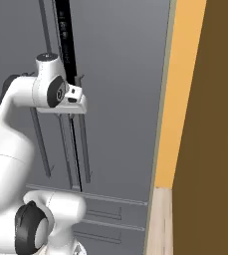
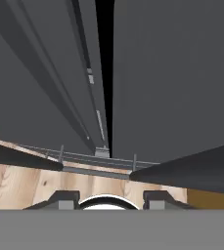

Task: Retrieve the butter from the fridge and place it on a plate on the dining table. Then retrieve the butter knife by the fridge and place it near the plate.

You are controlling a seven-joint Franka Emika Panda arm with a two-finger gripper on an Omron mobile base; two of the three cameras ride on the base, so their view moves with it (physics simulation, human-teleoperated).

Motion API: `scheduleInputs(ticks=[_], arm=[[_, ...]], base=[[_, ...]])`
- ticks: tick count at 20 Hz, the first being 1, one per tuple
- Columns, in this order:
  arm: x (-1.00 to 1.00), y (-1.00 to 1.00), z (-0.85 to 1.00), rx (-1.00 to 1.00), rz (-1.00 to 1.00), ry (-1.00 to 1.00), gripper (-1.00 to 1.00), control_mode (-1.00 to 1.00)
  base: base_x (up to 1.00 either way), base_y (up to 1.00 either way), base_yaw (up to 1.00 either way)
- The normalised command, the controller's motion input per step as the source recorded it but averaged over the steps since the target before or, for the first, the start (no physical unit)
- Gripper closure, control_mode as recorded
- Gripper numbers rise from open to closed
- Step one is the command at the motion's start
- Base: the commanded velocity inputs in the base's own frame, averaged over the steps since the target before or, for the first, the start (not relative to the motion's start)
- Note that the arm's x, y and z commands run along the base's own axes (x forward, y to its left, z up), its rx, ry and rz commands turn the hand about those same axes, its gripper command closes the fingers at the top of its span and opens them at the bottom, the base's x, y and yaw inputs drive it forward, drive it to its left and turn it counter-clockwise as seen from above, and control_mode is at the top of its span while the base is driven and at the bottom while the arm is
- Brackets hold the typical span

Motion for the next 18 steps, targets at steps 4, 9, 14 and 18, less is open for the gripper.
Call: scheduleInputs(ticks=[4, 9, 14, 18], arm=[[-0.01, 0.00, 0.00, 0.00, 0.00, 0.00, -1.00, 1.00], [0.00, 0.00, 0.00, 0.00, 0.00, 0.00, -1.00, 1.00], [0.00, 0.00, 0.00, 0.00, 0.00, 0.00, -1.00, 1.00], [0.00, 0.00, 0.00, 0.00, 0.00, 0.00, -1.00, -1.00]], base=[[-0.26, 0.00, -0.01], [-0.66, 0.03, -0.07], [-0.32, 0.16, -0.05], [0.00, 0.03, -0.01]])
